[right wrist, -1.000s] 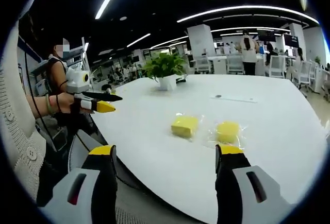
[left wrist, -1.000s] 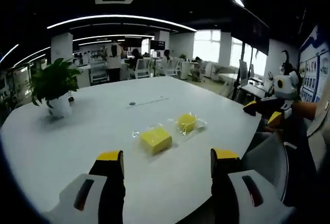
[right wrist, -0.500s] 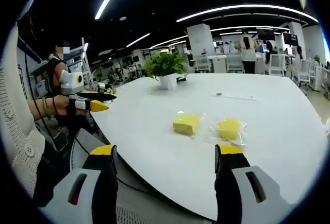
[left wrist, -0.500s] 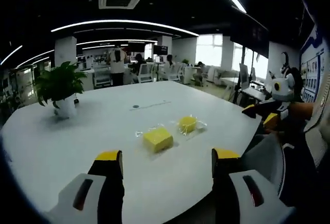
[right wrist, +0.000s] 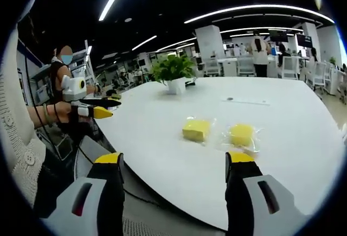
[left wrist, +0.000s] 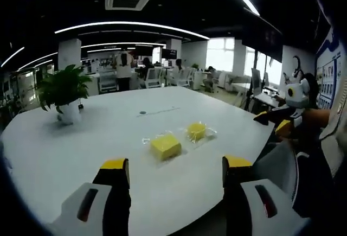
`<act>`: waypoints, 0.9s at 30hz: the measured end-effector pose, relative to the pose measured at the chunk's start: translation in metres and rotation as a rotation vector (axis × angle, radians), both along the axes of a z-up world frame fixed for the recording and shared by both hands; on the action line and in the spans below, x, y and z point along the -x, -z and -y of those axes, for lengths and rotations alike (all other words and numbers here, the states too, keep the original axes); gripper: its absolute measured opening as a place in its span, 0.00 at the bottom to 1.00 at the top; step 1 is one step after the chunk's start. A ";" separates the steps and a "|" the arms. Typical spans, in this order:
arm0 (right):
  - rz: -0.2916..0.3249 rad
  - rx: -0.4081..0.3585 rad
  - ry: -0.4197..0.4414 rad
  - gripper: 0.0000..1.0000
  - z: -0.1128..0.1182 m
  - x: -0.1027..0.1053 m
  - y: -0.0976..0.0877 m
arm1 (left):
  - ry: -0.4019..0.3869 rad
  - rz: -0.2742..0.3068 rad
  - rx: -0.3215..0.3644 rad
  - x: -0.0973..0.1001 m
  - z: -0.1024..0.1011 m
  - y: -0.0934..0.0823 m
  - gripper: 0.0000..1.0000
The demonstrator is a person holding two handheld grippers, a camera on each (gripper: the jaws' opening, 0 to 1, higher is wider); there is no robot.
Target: Compare the silicone blocks by pressing each to a similar depth, holding the contact briefly, and releasing to observe deformation and rebound differences across the visible hardness samples.
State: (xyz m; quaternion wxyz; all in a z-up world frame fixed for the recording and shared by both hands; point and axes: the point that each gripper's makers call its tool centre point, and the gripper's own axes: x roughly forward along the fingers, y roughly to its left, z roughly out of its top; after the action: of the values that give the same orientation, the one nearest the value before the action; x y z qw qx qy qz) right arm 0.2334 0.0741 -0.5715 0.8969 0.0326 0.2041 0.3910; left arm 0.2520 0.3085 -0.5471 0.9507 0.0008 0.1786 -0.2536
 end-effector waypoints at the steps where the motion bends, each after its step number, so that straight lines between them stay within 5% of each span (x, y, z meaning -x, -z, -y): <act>1: -0.001 0.000 0.001 0.71 0.000 0.000 0.001 | 0.002 -0.003 -0.001 0.000 0.000 0.000 0.69; 27: 0.019 0.004 0.005 0.71 0.000 0.000 -0.008 | 0.026 0.012 -0.016 0.000 0.001 -0.006 0.69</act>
State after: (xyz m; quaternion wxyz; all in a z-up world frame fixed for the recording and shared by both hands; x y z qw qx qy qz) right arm 0.2339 0.0745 -0.5638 0.8997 0.0276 0.1965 0.3887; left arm 0.2518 0.3074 -0.5415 0.9483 0.0124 0.1751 -0.2643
